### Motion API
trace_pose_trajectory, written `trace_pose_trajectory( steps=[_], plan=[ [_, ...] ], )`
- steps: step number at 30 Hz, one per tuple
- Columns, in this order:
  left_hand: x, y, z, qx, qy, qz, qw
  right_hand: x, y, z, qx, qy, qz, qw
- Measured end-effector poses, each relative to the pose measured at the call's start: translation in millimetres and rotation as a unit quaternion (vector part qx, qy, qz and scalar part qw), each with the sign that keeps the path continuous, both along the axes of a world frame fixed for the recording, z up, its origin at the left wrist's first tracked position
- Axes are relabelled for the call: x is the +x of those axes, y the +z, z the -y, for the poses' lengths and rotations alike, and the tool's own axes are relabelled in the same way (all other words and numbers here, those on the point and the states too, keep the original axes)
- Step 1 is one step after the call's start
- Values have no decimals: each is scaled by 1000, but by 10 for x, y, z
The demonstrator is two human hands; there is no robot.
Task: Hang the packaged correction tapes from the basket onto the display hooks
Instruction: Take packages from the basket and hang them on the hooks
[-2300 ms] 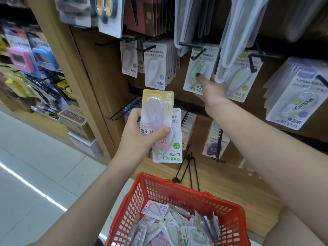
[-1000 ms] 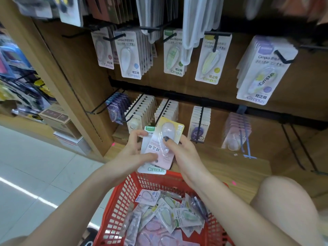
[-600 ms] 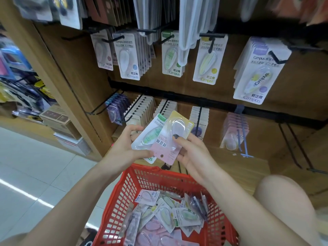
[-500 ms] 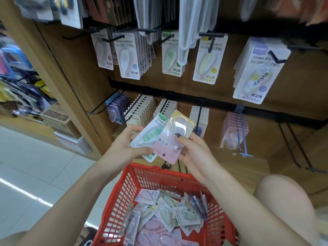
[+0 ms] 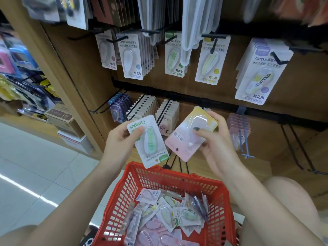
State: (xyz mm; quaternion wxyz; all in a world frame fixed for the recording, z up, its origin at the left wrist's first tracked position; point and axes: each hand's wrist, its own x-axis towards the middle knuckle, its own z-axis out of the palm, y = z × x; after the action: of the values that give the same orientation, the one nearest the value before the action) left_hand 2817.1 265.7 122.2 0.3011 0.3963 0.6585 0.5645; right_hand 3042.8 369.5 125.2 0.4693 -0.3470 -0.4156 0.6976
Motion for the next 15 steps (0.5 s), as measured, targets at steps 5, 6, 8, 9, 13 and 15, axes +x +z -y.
trace_pose_trajectory(
  steps=[5, 6, 8, 9, 13, 15],
  plan=[
    [229, -62, -60, -7, -35, -2, 999, -254, -96, 220, -71, -78, 12, 994],
    [255, -74, -74, -10, -38, 4, 999, -293, -121, 260, -81, -84, 13, 993],
    [279, -90, -99, -17, -40, 36, 998, -320, -142, 308, -102, -86, 0, 991],
    [279, -96, -111, -20, -37, 67, 997, -312, -143, 312, -110, -86, -5, 990],
    [252, -116, -156, -32, -3, 151, 988, -222, -139, 279, -116, -72, 11, 991],
    [215, -140, -162, -36, 24, 143, 989, -163, -134, 252, -111, -50, 21, 992]
  ],
)
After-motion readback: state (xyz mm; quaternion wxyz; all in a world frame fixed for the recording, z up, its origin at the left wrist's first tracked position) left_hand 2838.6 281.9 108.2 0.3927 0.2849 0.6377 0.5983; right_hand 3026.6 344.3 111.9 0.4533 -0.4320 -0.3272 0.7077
